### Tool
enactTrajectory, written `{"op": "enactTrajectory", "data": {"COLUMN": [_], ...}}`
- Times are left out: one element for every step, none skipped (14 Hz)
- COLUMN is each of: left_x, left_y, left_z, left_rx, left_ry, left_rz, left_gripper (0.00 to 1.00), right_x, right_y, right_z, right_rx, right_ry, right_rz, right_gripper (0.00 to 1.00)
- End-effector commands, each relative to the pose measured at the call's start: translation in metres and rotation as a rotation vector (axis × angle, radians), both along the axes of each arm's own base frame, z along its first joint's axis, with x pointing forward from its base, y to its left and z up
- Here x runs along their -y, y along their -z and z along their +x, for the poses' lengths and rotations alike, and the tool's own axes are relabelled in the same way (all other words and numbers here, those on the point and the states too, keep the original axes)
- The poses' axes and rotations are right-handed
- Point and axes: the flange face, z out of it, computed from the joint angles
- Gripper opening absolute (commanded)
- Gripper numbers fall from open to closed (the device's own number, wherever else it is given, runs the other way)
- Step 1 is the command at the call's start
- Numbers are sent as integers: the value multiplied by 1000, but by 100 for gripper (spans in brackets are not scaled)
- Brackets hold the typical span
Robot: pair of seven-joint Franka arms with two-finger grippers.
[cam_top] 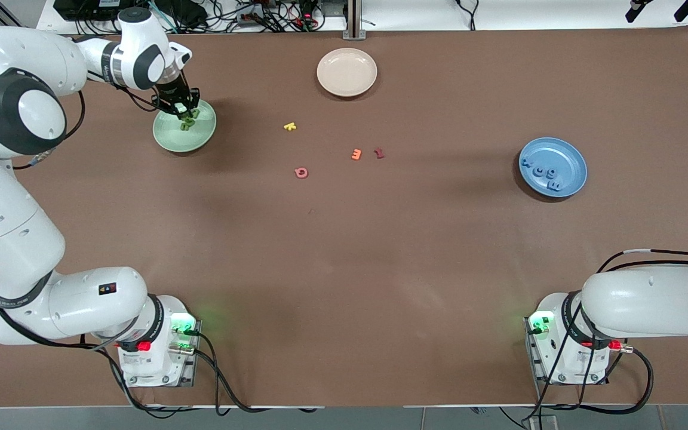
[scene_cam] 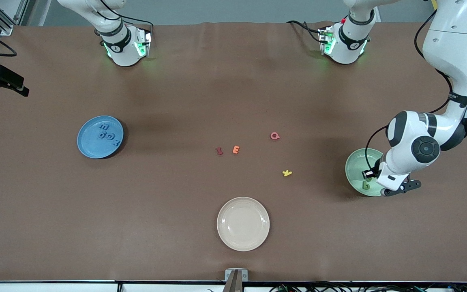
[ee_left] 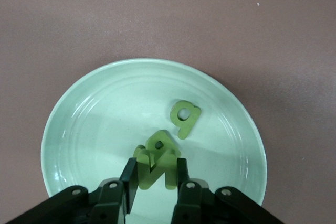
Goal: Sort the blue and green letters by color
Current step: 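Carry the green N with the left gripper onto the green plate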
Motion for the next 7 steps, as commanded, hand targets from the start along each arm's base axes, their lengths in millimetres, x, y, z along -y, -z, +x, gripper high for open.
{"op": "enactTrajectory", "data": {"left_x": [-3,-4,-3,-4,-3,-4,-4], "left_y": [4,3,4,5,5,4,3], "left_z": [6,7,9,9,9,10,10], "left_rx": [8,10,12,12,12,13,15], "left_ry": [26,26,26,26,27,25,25], "left_rz": [19,20,20,20,20,20,20], "left_gripper": [21,21,24,27,42,67,89], "right_x": [2,1,1,1,1,1,1], "right_y": [-3,-3,-2,-2,-2,-2,-2], "right_z": [-8,-9,-9,-9,-9,-8,-8], "right_rx": [5,3,2,2,2,3,2], "right_ry": [8,6,6,6,6,6,4], "right_rz": [9,9,9,9,9,9,9], "right_gripper": [100,100,100,100,100,100,100]}}
